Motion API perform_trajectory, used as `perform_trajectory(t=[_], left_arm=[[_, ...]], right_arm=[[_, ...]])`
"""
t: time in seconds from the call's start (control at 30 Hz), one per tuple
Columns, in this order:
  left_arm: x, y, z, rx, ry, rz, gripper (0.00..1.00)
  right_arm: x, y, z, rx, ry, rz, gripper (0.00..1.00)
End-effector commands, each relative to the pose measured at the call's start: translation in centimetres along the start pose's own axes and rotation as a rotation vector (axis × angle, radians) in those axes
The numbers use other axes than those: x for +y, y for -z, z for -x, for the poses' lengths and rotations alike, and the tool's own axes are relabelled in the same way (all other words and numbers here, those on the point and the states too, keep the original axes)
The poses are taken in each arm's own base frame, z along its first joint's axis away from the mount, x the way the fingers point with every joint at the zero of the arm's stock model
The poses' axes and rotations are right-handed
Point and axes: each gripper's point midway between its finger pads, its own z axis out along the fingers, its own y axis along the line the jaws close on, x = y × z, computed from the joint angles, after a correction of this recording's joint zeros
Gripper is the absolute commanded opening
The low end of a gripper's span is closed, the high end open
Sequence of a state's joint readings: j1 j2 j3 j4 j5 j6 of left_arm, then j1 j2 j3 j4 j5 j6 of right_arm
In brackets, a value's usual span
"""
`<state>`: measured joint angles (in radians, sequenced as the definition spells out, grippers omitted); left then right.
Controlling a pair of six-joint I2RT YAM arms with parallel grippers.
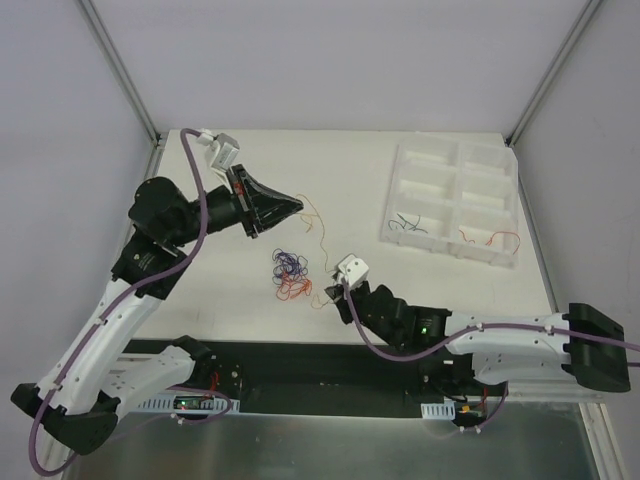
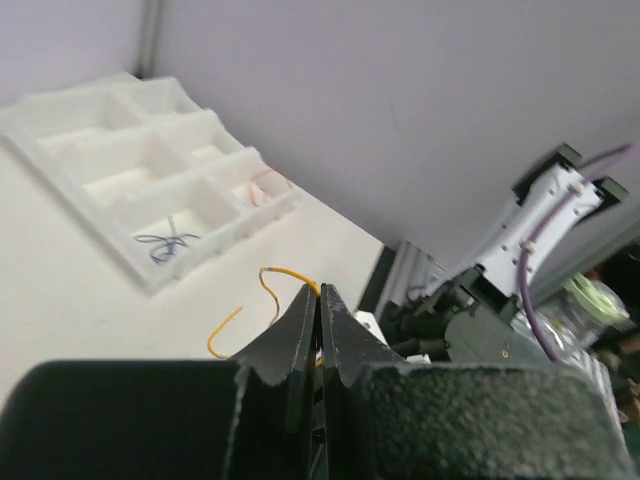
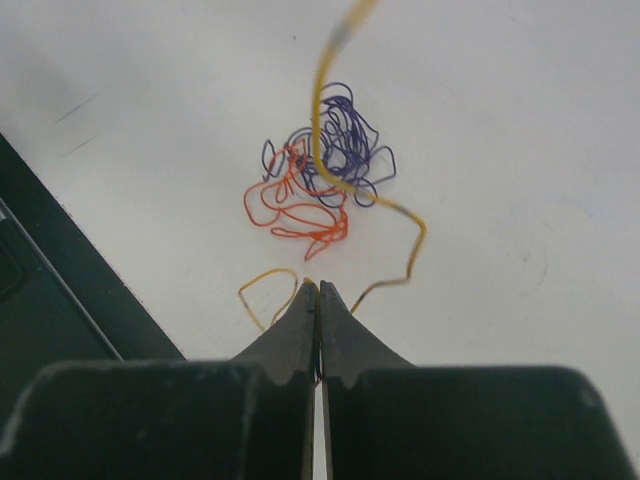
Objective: Untangle the cables
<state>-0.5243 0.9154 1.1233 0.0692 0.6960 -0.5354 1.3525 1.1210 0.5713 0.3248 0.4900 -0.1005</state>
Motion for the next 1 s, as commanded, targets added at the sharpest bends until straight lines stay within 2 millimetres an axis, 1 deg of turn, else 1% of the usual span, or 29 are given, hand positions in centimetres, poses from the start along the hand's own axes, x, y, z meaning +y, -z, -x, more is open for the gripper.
perform_trajectory(t=[0.0, 0.1, 0.27, 0.37, 0.43, 0.5, 0.6, 0.7, 0.77, 0.8, 0.87, 0.93, 0.97], left_arm=[[1.9, 3.2, 3.9, -0.121, -0.196, 0.282, 0.00], [4.2, 5.3, 4.8, -0.157, -0.244, 0.467, 0.00], [7.7, 8.5, 5.0, -0.194, -0.300, 0.705, 0.00], [8.5, 10.0, 5.2, -0.200, -0.342, 0.783, 0.00], [8.1, 11.0, 5.9, -0.227, -0.368, 0.809, 0.00], [7.4, 12.1, 7.0, -0.266, -0.402, 0.838, 0.00], [5.9, 14.4, 9.0, -0.335, -0.463, 0.885, 0.00], [4.6, 17.3, 10.8, -0.416, -0.526, 0.956, 0.00], [3.4, 19.5, 11.7, -0.478, -0.558, 1.002, 0.00], [3.3, 20.5, 12.0, -0.501, -0.570, 1.033, 0.00], [2.8, 22.1, 12.3, -0.532, -0.594, 1.079, 0.00], [2.7, 23.0, 12.3, -0.543, -0.607, 1.107, 0.00], [2.8, 23.0, 12.1, -0.541, -0.606, 1.107, 0.00]], right_arm=[[-1.6, 1.3, -0.4, -0.077, -0.114, -0.046, 0.01], [-1.8, 2.2, -0.8, -0.124, -0.186, -0.025, 0.01], [-2.9, 3.5, -1.0, -0.171, -0.240, -0.038, 0.00], [-3.8, 4.1, -1.0, -0.189, -0.262, -0.069, 0.01], [-4.9, 4.2, -1.8, -0.175, -0.273, -0.120, 0.00], [-6.3, 4.2, -2.9, -0.136, -0.293, -0.190, 0.00], [-8.9, 4.0, -5.4, -0.034, -0.354, -0.307, 0.00], [-11.9, 4.4, -8.7, 0.109, -0.413, -0.437, 0.00], [-13.3, 4.9, -10.1, 0.178, -0.435, -0.495, 0.00], [-14.2, 5.3, -10.5, 0.194, -0.446, -0.527, 0.01], [-15.1, 5.9, -11.1, 0.219, -0.458, -0.564, 0.00], [-15.6, 6.2, -11.3, 0.226, -0.469, -0.571, 0.00], [-15.8, 6.3, -11.2, 0.223, -0.476, -0.571, 0.00]])
